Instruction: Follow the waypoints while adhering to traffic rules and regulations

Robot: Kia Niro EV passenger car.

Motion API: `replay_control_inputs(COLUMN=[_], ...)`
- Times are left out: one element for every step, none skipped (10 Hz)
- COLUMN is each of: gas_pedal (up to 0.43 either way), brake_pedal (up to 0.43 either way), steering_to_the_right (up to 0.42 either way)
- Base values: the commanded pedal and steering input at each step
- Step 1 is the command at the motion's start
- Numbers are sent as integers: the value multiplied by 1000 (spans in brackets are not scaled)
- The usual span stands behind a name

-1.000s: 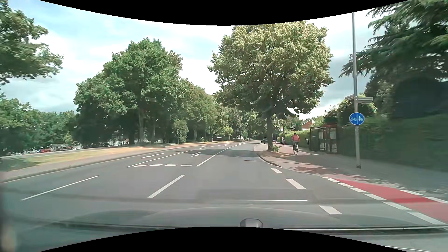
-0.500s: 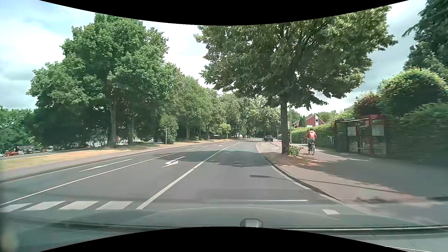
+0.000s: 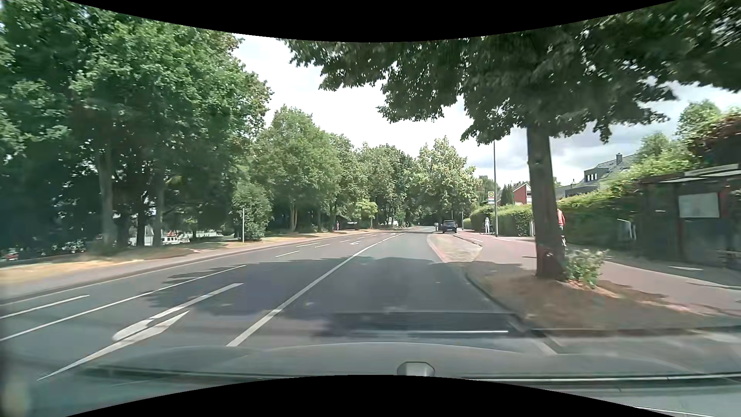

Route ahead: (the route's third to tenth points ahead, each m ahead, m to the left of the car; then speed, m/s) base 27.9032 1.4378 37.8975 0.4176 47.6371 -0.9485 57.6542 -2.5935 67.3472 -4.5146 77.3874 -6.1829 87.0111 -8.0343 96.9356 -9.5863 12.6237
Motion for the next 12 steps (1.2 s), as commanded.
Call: replay_control_inputs(gas_pedal=[157,157,157,157,157,157,157,157,157,157,157,157], brake_pedal=[18,18,18,18,18,18,18,18,18,18,18,18], steering_to_the_right=[12,13,14,16,17,17,17,16,16,15,16,16])
